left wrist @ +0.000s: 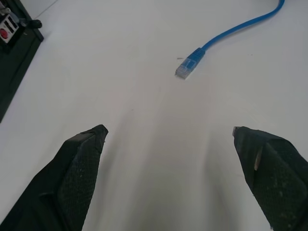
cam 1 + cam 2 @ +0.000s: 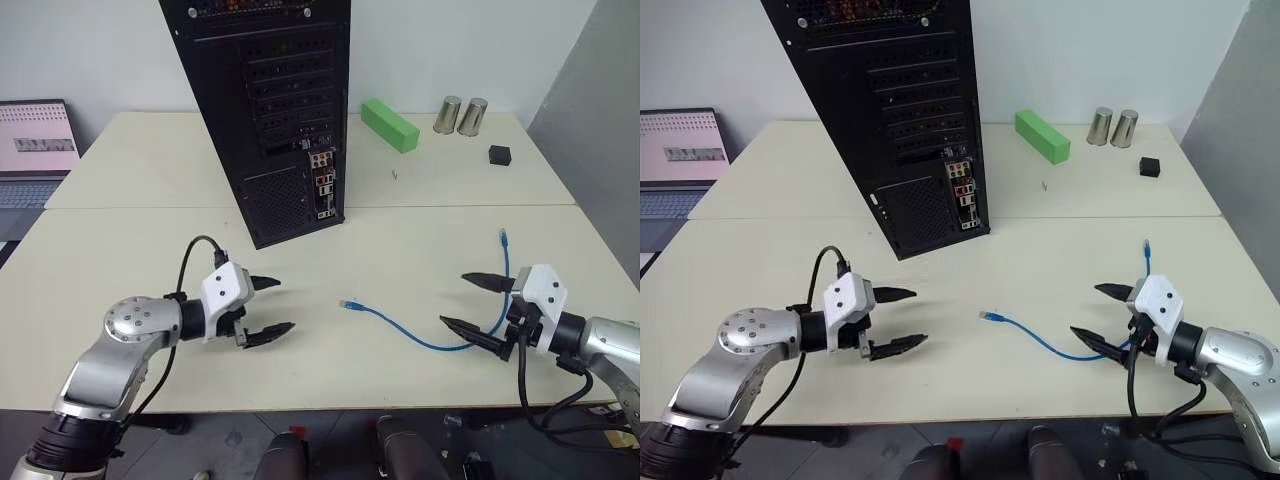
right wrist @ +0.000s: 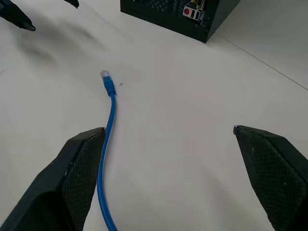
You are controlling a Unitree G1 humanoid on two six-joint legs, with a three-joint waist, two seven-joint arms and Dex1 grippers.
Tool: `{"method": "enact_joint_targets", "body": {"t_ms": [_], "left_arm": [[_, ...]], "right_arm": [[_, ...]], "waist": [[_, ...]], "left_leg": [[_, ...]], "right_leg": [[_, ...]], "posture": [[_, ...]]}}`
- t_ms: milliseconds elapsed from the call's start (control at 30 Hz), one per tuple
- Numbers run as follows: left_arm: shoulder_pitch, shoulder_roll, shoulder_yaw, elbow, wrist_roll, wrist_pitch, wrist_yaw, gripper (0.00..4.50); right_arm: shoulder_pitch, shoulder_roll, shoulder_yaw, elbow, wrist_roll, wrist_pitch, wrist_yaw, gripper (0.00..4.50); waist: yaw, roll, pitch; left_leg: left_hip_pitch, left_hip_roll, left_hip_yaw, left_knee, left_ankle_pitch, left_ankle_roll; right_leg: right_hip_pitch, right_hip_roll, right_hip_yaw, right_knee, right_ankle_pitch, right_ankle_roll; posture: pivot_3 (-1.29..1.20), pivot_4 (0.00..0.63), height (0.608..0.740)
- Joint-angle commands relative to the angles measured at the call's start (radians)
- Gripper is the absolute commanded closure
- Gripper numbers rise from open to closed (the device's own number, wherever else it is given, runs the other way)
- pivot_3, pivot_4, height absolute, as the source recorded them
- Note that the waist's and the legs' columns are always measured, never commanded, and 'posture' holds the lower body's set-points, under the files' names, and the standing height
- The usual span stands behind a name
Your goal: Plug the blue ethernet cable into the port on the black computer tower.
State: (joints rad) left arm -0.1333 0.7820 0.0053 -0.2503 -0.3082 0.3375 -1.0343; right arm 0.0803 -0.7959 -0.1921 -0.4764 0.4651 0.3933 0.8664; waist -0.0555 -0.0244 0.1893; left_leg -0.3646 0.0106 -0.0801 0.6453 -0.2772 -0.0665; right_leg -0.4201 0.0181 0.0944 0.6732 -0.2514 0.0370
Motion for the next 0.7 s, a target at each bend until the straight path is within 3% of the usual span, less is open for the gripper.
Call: {"method": "enact_joint_targets", "body": {"t_ms": [33,700], "left_arm": [[-0.012,0.004,0.004,-0.043,-0.013,-0.017,-0.003,0.01],[-0.011,-0.009,-0.011,-0.068,0.005,-0.009,0.029,0.01]], "right_arm": [[0.002,-0.007,-0.016,-0.024,0.011,-0.007,0.011,0.00],[-0.014,0.006,-0.006,-0.026,0.021,0.023,0.003,0.00]], "waist": [[0.000,0.000,0.000],[0.001,0.000,0.000]], "left_leg": [[0.000,0.000,0.000,0.000,0.000,0.000],[0.000,0.000,0.000,0.000,0.000,0.000]], "right_leg": [[0.000,0.000,0.000,0.000,0.000,0.000],[0.000,0.000,0.000,0.000,0.000,0.000]], "posture": [[0.00,0.150,0.740],[0.00,0.150,0.740]]}}
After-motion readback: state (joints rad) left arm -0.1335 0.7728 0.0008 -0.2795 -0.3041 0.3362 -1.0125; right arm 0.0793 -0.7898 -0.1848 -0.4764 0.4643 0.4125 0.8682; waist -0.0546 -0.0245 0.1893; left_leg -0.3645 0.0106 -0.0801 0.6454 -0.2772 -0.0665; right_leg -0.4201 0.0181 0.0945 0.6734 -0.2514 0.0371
